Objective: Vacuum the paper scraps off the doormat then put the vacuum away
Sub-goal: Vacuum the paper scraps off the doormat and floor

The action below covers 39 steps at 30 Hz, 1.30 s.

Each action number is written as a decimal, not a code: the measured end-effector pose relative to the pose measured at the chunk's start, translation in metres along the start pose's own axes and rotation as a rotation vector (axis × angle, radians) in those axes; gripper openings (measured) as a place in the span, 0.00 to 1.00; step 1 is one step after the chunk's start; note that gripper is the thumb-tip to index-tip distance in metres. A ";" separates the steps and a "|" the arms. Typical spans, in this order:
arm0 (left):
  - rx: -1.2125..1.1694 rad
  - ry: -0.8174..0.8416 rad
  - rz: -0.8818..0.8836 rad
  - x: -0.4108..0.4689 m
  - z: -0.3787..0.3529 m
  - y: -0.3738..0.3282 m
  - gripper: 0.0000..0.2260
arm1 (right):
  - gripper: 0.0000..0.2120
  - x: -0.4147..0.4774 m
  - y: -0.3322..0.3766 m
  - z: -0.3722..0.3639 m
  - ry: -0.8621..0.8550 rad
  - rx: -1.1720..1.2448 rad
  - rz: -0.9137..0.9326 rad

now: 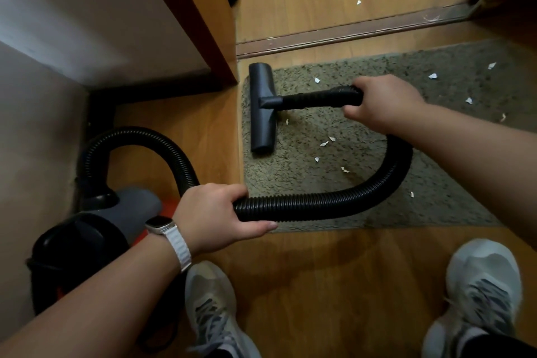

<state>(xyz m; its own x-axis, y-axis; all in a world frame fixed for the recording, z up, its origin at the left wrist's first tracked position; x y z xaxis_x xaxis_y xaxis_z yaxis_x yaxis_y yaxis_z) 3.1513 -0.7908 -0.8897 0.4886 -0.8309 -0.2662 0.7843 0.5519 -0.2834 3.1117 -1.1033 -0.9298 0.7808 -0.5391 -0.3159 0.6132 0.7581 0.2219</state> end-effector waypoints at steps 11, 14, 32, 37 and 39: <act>-0.015 0.001 0.007 0.012 0.000 -0.012 0.32 | 0.13 -0.020 -0.052 0.005 -0.020 0.058 -0.108; -0.004 0.016 0.008 0.008 0.000 -0.007 0.34 | 0.10 -0.015 -0.034 -0.001 0.006 0.059 -0.068; -0.018 0.026 0.019 0.015 -0.006 -0.006 0.32 | 0.13 -0.005 -0.048 -0.002 -0.065 0.113 -0.140; 0.012 0.067 0.000 0.010 -0.013 -0.006 0.32 | 0.09 0.011 -0.001 -0.004 -0.021 0.143 -0.068; 0.012 0.071 -0.010 0.008 -0.016 -0.006 0.32 | 0.10 0.016 0.012 -0.006 0.002 0.125 -0.045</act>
<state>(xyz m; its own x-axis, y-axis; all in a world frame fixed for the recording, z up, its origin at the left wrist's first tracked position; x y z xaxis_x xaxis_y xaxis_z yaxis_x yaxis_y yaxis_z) 3.1445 -0.7997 -0.9049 0.4525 -0.8290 -0.3286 0.7938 0.5424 -0.2752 3.1304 -1.1006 -0.9375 0.7520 -0.5708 -0.3296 0.6578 0.6815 0.3205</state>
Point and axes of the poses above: each hand's wrist, its own x-axis towards the middle knuckle, its own z-axis out of the back of the hand, y = z × x, the point moved 6 cm from there along x, towards the middle knuckle, and after that the axes turned 4 degrees about -z, right-handed, at the moved point
